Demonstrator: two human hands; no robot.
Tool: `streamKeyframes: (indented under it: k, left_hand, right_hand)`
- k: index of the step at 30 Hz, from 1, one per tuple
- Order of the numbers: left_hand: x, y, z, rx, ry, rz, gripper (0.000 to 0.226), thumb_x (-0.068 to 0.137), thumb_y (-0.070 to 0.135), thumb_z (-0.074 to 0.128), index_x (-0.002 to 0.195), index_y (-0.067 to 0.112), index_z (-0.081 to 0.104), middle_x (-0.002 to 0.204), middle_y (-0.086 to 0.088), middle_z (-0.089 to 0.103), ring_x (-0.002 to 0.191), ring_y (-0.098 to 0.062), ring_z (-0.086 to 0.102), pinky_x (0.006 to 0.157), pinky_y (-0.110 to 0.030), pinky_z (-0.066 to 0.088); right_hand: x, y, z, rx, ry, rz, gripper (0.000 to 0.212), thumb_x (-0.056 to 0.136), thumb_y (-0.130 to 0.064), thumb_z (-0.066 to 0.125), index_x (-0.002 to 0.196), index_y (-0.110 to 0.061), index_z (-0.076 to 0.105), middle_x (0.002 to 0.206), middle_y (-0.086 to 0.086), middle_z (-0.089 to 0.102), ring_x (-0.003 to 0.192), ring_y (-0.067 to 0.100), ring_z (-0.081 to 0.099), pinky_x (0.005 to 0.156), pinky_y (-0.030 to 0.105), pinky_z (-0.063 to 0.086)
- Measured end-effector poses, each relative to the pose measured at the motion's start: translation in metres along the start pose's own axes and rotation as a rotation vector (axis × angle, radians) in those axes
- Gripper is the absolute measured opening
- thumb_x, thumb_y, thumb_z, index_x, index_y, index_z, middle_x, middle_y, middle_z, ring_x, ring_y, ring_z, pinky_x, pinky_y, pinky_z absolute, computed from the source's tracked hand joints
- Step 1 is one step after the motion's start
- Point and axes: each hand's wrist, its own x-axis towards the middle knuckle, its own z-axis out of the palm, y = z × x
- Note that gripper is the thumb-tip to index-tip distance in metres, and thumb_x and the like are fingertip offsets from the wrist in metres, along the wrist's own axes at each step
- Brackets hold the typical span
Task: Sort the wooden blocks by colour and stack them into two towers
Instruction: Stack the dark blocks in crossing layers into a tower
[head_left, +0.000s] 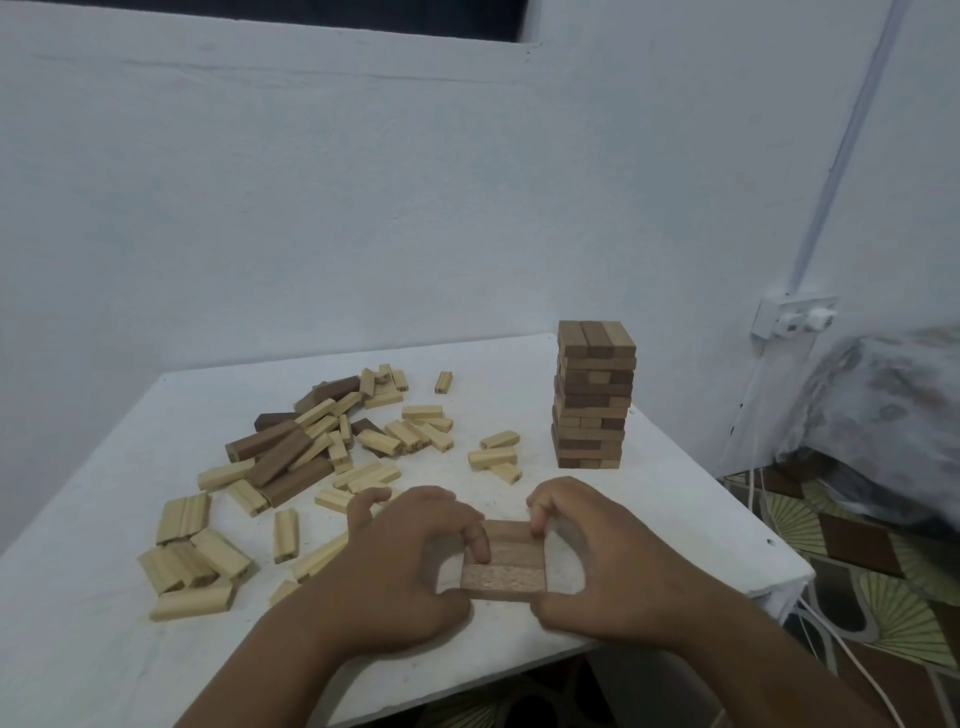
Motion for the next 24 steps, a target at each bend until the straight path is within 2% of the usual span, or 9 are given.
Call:
streamKeyframes:
  k: [5,8,10,11,13,15,17,21,24]
  left_hand:
    - [-0.002,0.007,-0.004,-0.032,0.005,-0.004,0.041,0.067,0.034,0.066,0.103,0.04,0.045,0.115,0.026,0.056,0.12,0.012,0.037,0.116,-0.038,0.01]
    - [0.001,0.016,-0.01,-0.203,0.071,-0.049,0.049,0.072,0.028,0.072,0.107,0.041,0.04,0.119,0.032,0.058,0.116,0.018,0.038,0.104,-0.032,0.029]
    - [0.008,0.023,-0.015,-0.396,0.152,-0.059,0.055,0.075,0.017,0.074,0.109,0.041,0.037,0.122,0.032,0.061,0.116,0.011,0.049,0.092,-0.028,0.039]
    - [0.012,0.027,-0.017,-0.476,0.18,-0.065,0.058,0.078,0.01,0.073,0.11,0.041,0.036,0.124,0.03,0.062,0.116,0.009,0.051,0.089,-0.025,0.04]
    - [0.024,0.036,-0.022,-0.598,0.219,-0.057,0.06,0.083,0.002,0.07,0.115,0.038,0.033,0.127,0.027,0.063,0.121,0.007,0.051,0.094,-0.026,0.041]
    - [0.04,0.048,-0.027,-0.672,0.262,-0.011,0.06,0.081,0.004,0.069,0.117,0.036,0.033,0.129,0.022,0.064,0.127,-0.001,0.051,0.105,-0.037,0.041]
    - [0.054,0.057,-0.032,-0.704,0.296,0.014,0.06,0.079,0.009,0.067,0.117,0.04,0.033,0.13,0.02,0.064,0.128,-0.009,0.053,0.107,-0.045,0.041]
    - [0.093,0.07,-0.039,-0.714,0.295,0.056,0.058,0.087,0.014,0.066,0.12,0.043,0.029,0.13,0.026,0.062,0.126,0.0,0.051,0.097,-0.027,0.042]
    - [0.121,0.073,-0.039,-0.693,0.284,0.059,0.058,0.09,0.012,0.064,0.122,0.044,0.028,0.131,0.027,0.06,0.134,-0.002,0.045,0.111,-0.042,0.033]
  right_hand:
    - [-0.001,0.002,-0.002,0.034,0.027,0.049,0.05,0.063,-0.044,0.079,0.1,-0.044,0.046,0.111,-0.024,0.053,0.107,0.001,0.05,0.091,0.025,0.049]
    - [-0.003,-0.001,-0.01,0.118,0.16,0.043,0.051,0.062,-0.039,0.081,0.1,-0.045,0.048,0.114,-0.023,0.059,0.11,-0.001,0.052,0.095,0.026,0.045]
    - [-0.004,-0.006,-0.022,0.201,0.297,-0.005,0.049,0.064,-0.031,0.083,0.097,-0.045,0.049,0.116,-0.022,0.064,0.112,0.0,0.054,0.093,0.026,0.042]
    - [-0.004,-0.009,-0.028,0.246,0.358,-0.028,0.049,0.066,-0.026,0.084,0.096,-0.044,0.05,0.116,-0.021,0.065,0.112,0.001,0.056,0.09,0.026,0.041]
    - [0.0,-0.015,-0.042,0.339,0.453,-0.073,0.048,0.07,-0.018,0.085,0.099,-0.037,0.052,0.117,-0.02,0.068,0.113,0.001,0.059,0.086,0.025,0.04]
    - [0.005,-0.016,-0.056,0.406,0.528,-0.119,0.045,0.074,-0.009,0.083,0.102,-0.027,0.052,0.116,-0.018,0.069,0.115,0.002,0.06,0.087,0.024,0.04]
    - [0.012,-0.015,-0.068,0.456,0.564,-0.149,0.041,0.077,-0.002,0.078,0.103,-0.022,0.052,0.117,-0.017,0.069,0.117,0.003,0.059,0.095,0.026,0.04]
    - [0.029,-0.006,-0.088,0.477,0.624,-0.144,0.036,0.085,-0.005,0.071,0.108,-0.024,0.05,0.12,-0.021,0.067,0.117,-0.004,0.056,0.082,0.004,0.04]
    - [0.044,0.003,-0.094,0.474,0.63,-0.102,0.038,0.092,-0.014,0.064,0.118,-0.033,0.044,0.126,-0.027,0.062,0.123,-0.005,0.049,0.082,-0.001,0.037]
